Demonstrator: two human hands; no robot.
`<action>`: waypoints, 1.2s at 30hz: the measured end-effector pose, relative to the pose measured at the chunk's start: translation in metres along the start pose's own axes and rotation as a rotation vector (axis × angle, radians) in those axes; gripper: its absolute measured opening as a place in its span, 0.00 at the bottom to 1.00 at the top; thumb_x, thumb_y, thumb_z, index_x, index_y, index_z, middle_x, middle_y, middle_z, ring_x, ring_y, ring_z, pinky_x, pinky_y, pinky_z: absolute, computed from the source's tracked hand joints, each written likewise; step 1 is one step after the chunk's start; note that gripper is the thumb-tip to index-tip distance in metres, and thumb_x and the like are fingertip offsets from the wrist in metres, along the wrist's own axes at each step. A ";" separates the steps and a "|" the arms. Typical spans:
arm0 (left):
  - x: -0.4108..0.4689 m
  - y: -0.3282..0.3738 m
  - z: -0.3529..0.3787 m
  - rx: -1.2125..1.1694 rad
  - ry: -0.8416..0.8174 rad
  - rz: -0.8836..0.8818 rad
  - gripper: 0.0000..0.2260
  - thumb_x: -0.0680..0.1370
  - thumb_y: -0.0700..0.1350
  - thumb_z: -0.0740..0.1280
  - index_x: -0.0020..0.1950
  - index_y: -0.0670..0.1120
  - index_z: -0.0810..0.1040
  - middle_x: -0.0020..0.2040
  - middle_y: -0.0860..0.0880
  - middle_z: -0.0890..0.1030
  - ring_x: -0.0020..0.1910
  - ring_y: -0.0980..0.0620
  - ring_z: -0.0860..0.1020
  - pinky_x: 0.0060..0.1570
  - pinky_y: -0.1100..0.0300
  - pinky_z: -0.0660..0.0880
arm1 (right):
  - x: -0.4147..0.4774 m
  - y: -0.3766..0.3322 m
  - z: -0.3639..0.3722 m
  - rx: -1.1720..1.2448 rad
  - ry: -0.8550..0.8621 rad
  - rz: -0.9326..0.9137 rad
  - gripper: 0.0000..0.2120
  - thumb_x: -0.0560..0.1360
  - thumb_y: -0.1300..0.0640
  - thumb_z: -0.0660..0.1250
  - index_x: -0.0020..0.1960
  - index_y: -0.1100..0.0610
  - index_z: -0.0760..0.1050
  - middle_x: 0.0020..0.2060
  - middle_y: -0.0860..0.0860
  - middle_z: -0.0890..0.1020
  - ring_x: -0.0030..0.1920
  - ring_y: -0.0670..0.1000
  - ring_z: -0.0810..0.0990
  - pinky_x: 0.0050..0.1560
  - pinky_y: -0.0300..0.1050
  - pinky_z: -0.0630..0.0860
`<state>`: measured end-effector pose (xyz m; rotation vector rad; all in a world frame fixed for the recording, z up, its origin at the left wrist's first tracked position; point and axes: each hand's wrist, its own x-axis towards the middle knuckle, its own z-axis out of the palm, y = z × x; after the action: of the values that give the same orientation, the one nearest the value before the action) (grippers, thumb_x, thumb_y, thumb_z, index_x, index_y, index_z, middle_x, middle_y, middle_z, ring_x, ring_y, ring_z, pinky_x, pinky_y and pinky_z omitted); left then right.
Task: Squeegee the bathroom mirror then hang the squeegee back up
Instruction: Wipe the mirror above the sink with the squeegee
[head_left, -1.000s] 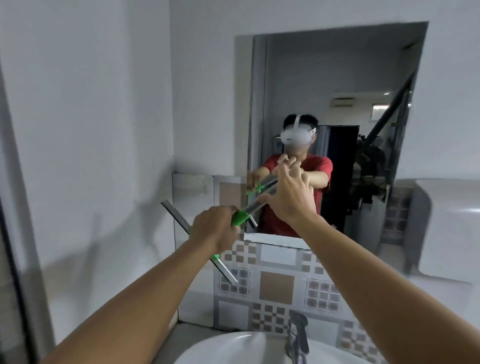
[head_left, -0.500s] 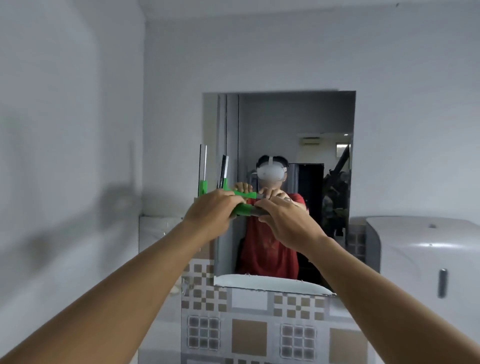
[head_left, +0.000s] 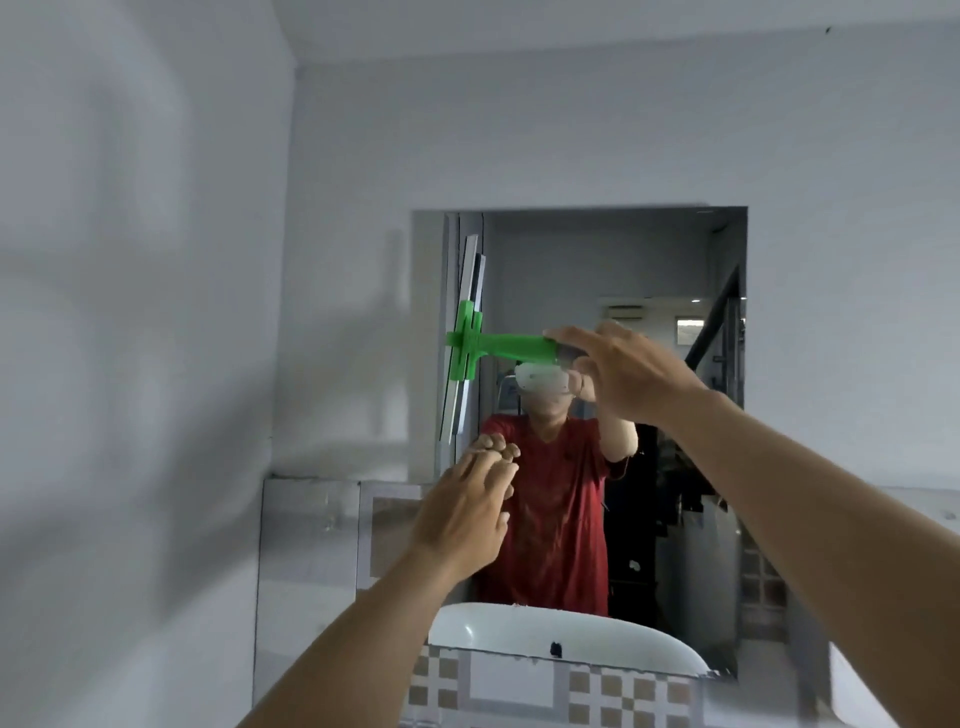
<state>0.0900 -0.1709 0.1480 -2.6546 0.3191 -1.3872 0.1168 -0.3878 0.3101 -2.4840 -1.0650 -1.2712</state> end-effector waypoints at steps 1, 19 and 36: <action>0.004 -0.003 0.006 0.028 -0.023 -0.007 0.33 0.78 0.51 0.68 0.81 0.47 0.60 0.78 0.45 0.63 0.77 0.44 0.63 0.76 0.51 0.66 | 0.008 0.003 -0.003 -0.019 0.005 -0.001 0.23 0.84 0.55 0.57 0.75 0.37 0.61 0.49 0.55 0.77 0.42 0.54 0.79 0.44 0.54 0.82; 0.019 -0.025 0.047 0.089 -0.061 -0.071 0.42 0.77 0.47 0.69 0.84 0.52 0.46 0.84 0.43 0.44 0.83 0.41 0.45 0.79 0.51 0.43 | 0.060 0.025 -0.017 -0.183 -0.019 -0.041 0.31 0.81 0.61 0.59 0.76 0.35 0.59 0.45 0.52 0.70 0.38 0.51 0.71 0.41 0.55 0.79; 0.020 -0.020 0.047 0.159 -0.099 -0.081 0.42 0.75 0.45 0.70 0.84 0.46 0.50 0.83 0.38 0.48 0.82 0.38 0.48 0.81 0.46 0.49 | -0.012 0.098 -0.039 -0.091 0.021 0.141 0.29 0.80 0.60 0.60 0.76 0.38 0.61 0.53 0.56 0.75 0.48 0.59 0.79 0.48 0.58 0.81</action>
<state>0.1427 -0.1555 0.1416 -2.6187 0.0875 -1.2409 0.1505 -0.4830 0.3424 -2.5540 -0.8278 -1.3282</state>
